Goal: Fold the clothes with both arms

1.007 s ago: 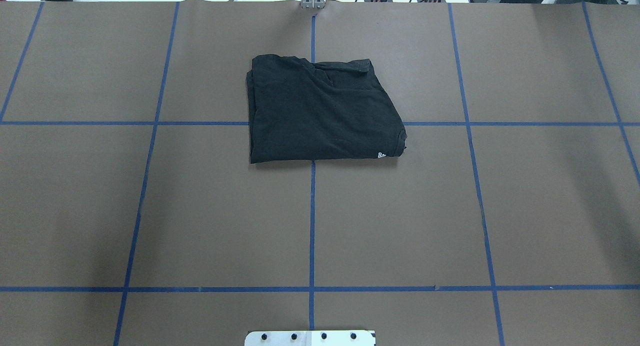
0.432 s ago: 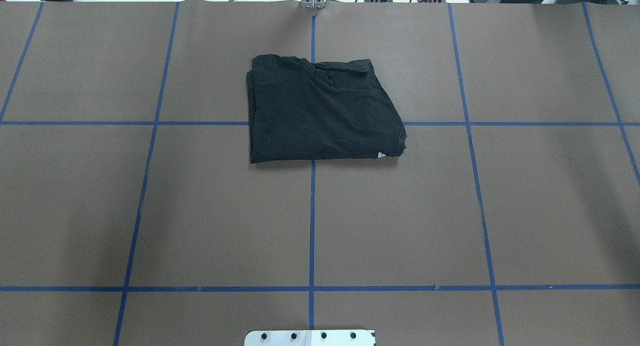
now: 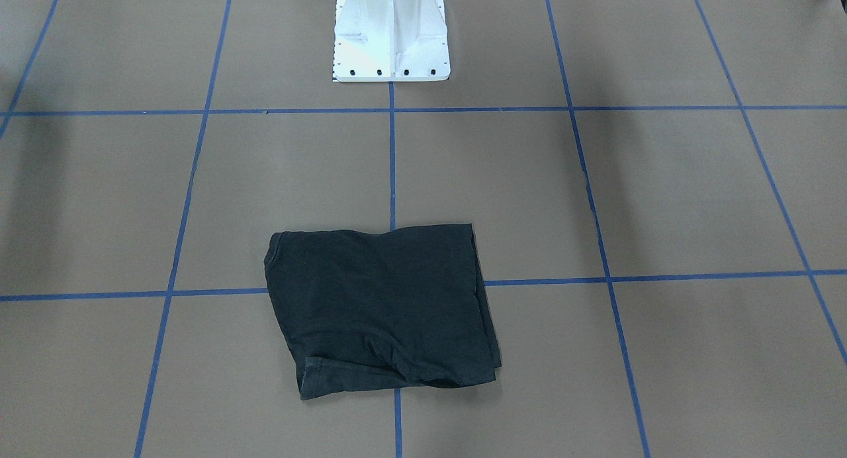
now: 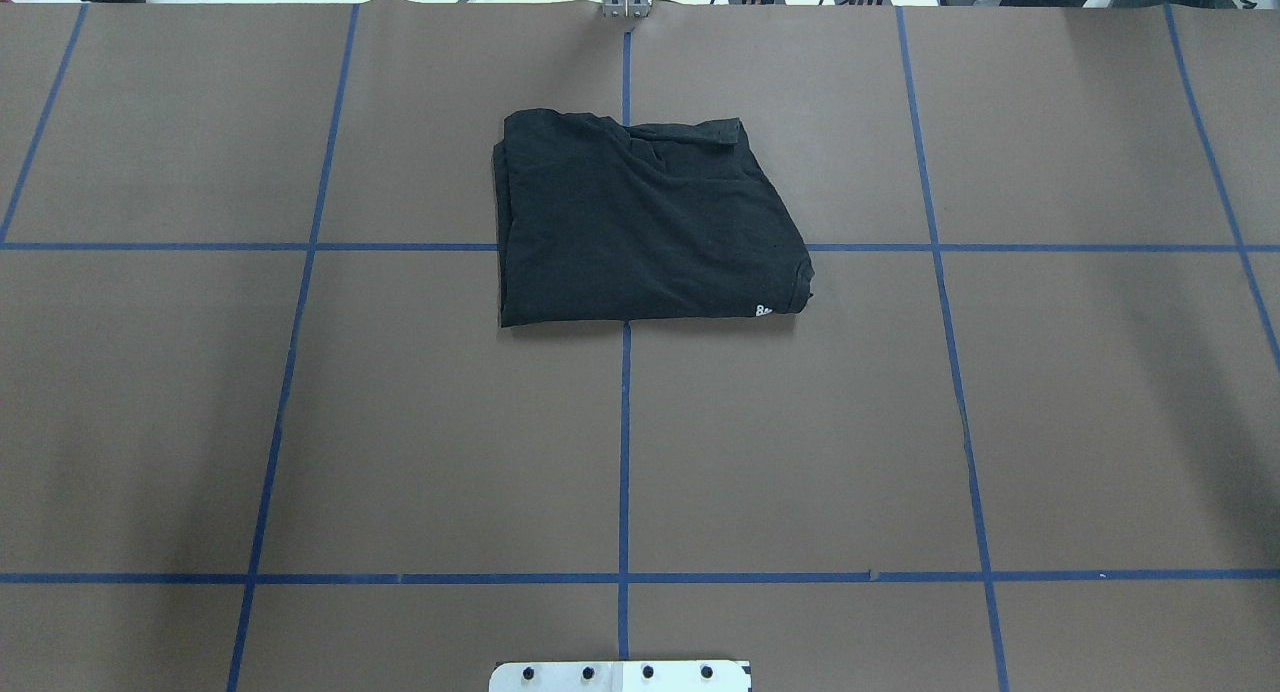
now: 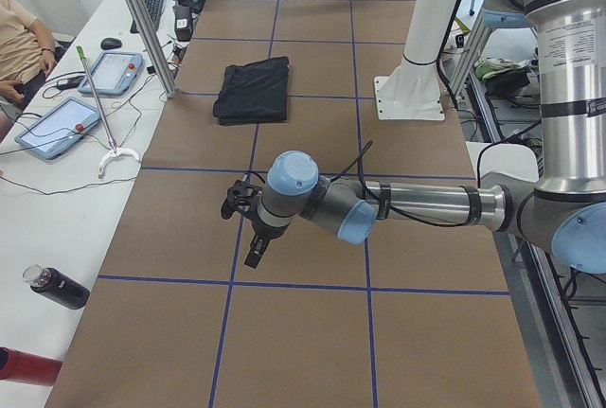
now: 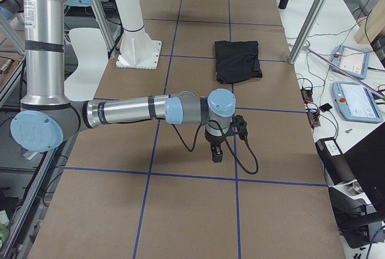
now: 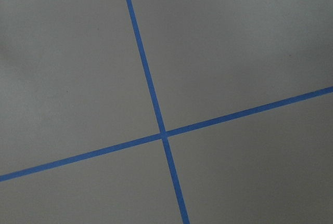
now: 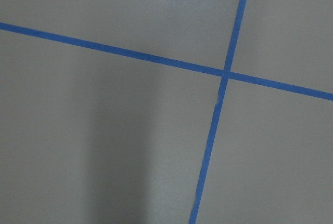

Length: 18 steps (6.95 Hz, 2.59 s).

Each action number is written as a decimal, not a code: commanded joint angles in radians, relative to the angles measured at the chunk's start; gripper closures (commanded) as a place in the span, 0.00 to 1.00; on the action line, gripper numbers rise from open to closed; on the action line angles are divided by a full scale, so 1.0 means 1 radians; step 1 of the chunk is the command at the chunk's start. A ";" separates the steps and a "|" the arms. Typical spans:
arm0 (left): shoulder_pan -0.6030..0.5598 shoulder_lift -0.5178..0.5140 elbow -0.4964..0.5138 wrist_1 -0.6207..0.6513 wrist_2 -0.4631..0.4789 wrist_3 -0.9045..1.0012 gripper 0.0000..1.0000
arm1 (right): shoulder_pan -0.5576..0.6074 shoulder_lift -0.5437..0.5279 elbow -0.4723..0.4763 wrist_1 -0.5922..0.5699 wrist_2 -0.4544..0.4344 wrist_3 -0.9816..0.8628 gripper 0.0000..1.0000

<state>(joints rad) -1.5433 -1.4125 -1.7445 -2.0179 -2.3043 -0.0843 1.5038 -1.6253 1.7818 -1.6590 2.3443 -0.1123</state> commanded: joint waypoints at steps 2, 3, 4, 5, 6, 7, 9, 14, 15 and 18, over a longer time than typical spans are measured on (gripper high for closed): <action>0.000 -0.019 0.036 0.008 -0.003 0.000 0.00 | -0.034 0.028 -0.021 0.002 -0.052 0.005 0.00; 0.000 -0.019 0.042 0.011 -0.004 0.000 0.00 | -0.034 0.027 -0.019 0.002 -0.065 0.005 0.00; 0.002 -0.020 0.043 0.010 -0.006 0.001 0.00 | -0.051 0.028 -0.018 0.002 -0.103 0.005 0.00; 0.000 -0.017 0.034 0.011 -0.023 0.001 0.00 | -0.053 0.027 -0.010 -0.001 -0.114 0.006 0.00; 0.000 -0.010 0.048 0.011 -0.087 0.001 0.00 | -0.051 0.003 -0.007 -0.011 -0.103 0.008 0.00; 0.000 0.000 0.059 0.011 -0.083 0.001 0.00 | -0.051 -0.019 0.001 -0.010 -0.076 0.010 0.00; -0.001 0.009 0.063 0.011 -0.084 0.003 0.00 | -0.051 -0.048 0.008 -0.012 -0.016 0.010 0.00; 0.003 0.015 0.042 0.011 -0.087 0.000 0.00 | -0.030 -0.076 -0.044 0.001 -0.020 0.006 0.00; 0.003 0.017 0.040 0.011 -0.089 0.000 0.00 | -0.030 -0.067 -0.059 0.001 -0.025 0.010 0.00; 0.003 0.017 0.048 0.010 -0.089 0.000 0.00 | -0.031 -0.051 -0.065 0.004 -0.026 0.006 0.00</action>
<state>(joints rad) -1.5402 -1.3959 -1.7018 -2.0078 -2.3929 -0.0844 1.4733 -1.6869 1.7230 -1.6561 2.3199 -0.1055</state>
